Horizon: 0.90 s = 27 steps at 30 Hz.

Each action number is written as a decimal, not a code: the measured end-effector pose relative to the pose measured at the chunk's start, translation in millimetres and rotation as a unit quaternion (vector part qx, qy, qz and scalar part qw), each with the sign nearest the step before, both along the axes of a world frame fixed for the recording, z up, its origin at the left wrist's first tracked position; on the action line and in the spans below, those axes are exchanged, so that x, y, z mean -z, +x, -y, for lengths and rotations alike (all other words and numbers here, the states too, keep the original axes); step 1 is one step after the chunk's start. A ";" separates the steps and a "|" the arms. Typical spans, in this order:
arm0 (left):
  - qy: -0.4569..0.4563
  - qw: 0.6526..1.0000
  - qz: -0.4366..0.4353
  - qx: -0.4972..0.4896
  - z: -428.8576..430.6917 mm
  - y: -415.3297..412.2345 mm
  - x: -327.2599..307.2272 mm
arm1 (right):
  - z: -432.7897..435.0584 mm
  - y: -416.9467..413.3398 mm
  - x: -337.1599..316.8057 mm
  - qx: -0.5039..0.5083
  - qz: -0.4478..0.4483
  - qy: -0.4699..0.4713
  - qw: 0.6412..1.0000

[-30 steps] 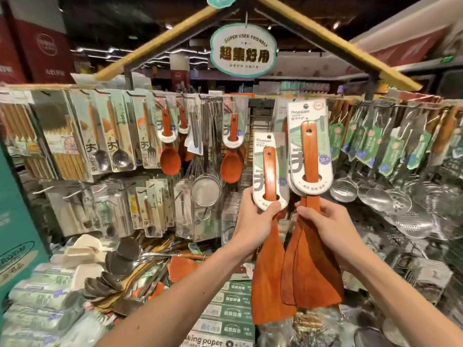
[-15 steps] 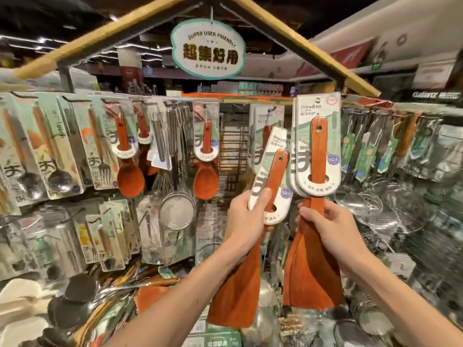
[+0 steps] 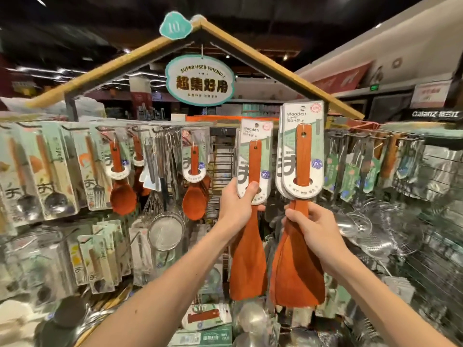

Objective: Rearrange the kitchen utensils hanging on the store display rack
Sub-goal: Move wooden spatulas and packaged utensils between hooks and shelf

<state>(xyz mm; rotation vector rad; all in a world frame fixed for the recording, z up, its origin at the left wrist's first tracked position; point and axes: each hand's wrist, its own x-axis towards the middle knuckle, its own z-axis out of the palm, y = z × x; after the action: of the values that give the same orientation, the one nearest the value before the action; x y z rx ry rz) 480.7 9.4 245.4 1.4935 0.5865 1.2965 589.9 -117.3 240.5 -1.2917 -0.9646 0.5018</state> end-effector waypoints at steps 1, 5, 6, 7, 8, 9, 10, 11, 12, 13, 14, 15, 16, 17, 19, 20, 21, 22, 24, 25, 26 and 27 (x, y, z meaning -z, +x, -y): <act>-0.003 1.000 0.001 -0.005 -2.6 4.1 1.2 | 0.5 3.8 -1.1 -0.001 0.001 -0.003 1.000; -0.005 1.000 -0.008 -0.022 -8.0 17.4 8.0 | 3.1 15.9 -0.9 -0.012 0.000 -0.014 1.000; -0.005 0.999 -0.014 -0.029 -9.5 20.6 10.3 | 3.3 18.7 -0.2 -0.015 0.002 -0.017 1.000; -0.007 0.999 -0.023 -0.036 -9.8 23.0 11.7 | 3.7 20.9 0.2 -0.016 0.004 -0.019 1.000; -0.013 0.999 -0.029 -0.039 -9.5 25.6 13.0 | 3.3 23.4 1.1 -0.017 0.005 -0.021 1.000; -0.017 0.999 -0.034 -0.039 -9.1 27.4 14.7 | 3.0 25.3 1.6 -0.017 0.005 -0.022 1.000; -0.018 0.998 -0.037 -0.038 -8.9 29.6 17.2 | 2.4 26.9 2.1 -0.017 0.006 -0.023 1.000; -0.015 0.998 -0.042 -0.037 -7.9 31.2 19.6 | 1.9 27.8 2.3 -0.018 0.005 -0.022 1.000; -0.013 0.998 -0.048 -0.040 -6.3 32.7 20.8 | 1.1 28.7 2.8 -0.020 0.002 -0.021 1.000; -0.008 0.997 -0.052 -0.048 -4.4 33.8 21.4 | 0.6 29.3 3.3 -0.023 0.000 -0.021 1.000; -0.002 0.997 -0.048 -0.059 -3.0 34.0 20.8 | 0.1 29.9 4.0 -0.026 0.001 -0.021 0.999; 0.005 0.997 -0.037 -0.068 -1.9 34.3 19.2 | -0.2 30.7 4.6 -0.030 0.004 -0.021 0.999; 0.013 0.997 -0.027 -0.075 -2.0 34.3 17.4 | -0.8 31.7 5.0 -0.032 0.008 -0.022 0.999; 0.019 0.996 -0.022 -0.082 -1.5 33.9 15.0 | -1.0 32.4 5.0 -0.033 0.010 -0.022 0.999; 0.023 0.995 -0.019 -0.095 -0.9 32.7 11.8 | -1.5 34.0 4.1 -0.033 0.016 -0.021 0.999; 0.023 0.995 -0.012 -0.094 -0.8 32.1 11.3 | -2.1 34.5 3.6 -0.034 0.020 -0.019 0.999; 0.020 0.996 -0.008 -0.090 0.2 31.5 11.4 | -2.4 34.6 3.0 -0.034 0.023 -0.018 0.999; 0.016 0.996 -0.007 -0.091 2.2 30.5 11.1 | -3.2 34.8 3.0 -0.035 0.026 -0.018 0.999; 0.007 0.995 0.000 -0.095 5.2 28.2 13.0 | -4.6 35.2 3.9 -0.039 0.032 -0.019 0.999; -0.001 0.996 0.007 -0.093 6.6 27.1 14.1 | -5.3 35.5 4.5 -0.042 0.034 -0.019 0.998; -0.006 0.996 0.007 -0.093 6.1 25.9 14.6 | -6.3 35.7 5.2 -0.044 0.035 -0.020 0.998; -0.014 0.995 0.004 -0.095 6.2 24.7 13.3 | -7.2 35.6 5.7 -0.046 0.036 -0.020 0.998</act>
<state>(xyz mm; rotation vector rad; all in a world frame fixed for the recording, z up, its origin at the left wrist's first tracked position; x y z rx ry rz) 505.3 3.2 232.1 1.4364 0.7524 1.4328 625.5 -110.1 234.8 -1.3127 -1.0837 0.5504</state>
